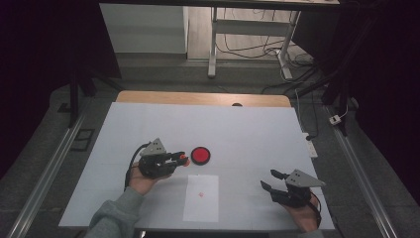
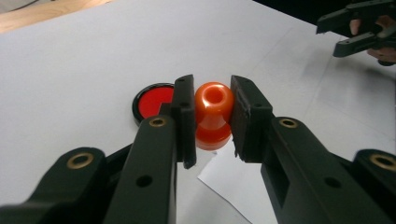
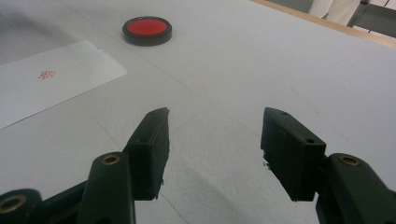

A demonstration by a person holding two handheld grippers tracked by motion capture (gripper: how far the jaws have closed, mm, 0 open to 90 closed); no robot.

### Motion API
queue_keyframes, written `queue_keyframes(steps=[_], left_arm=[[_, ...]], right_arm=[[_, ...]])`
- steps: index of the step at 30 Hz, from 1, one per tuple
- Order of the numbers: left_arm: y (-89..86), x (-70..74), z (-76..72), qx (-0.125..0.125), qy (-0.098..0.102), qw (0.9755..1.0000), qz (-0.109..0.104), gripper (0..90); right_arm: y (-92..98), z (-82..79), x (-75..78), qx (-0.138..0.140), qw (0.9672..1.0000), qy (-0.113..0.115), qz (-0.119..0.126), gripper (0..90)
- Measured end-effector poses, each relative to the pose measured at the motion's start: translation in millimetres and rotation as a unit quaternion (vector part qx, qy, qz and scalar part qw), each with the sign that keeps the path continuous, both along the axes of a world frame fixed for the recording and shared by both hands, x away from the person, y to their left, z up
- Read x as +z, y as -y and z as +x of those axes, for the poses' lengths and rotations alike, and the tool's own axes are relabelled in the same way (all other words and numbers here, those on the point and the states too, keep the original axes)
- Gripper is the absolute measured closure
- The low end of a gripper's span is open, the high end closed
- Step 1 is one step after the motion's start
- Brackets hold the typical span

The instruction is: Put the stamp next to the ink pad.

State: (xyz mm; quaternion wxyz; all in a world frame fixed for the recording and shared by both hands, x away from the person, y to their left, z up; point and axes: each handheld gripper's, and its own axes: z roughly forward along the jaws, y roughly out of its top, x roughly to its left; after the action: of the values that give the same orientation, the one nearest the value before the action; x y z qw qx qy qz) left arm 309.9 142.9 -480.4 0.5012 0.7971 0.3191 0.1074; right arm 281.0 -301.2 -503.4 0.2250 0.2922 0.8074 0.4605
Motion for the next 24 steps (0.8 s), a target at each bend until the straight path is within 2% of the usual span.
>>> queue_keyframes(steps=[13,24], left_arm=[[-0.4,-7.7,14.8,0.029,-0.003,0.9994,0.017,72.7],[7.7,-24.4,30.5,0.045,-0.021,0.9976,0.049,72.6]], right_arm=[[-0.9,1.0,-1.5,-0.001,1.0,-0.003,-0.005,41.6],[-0.5,1.3,-1.6,-0.001,1.0,-0.002,-0.005,41.6]])
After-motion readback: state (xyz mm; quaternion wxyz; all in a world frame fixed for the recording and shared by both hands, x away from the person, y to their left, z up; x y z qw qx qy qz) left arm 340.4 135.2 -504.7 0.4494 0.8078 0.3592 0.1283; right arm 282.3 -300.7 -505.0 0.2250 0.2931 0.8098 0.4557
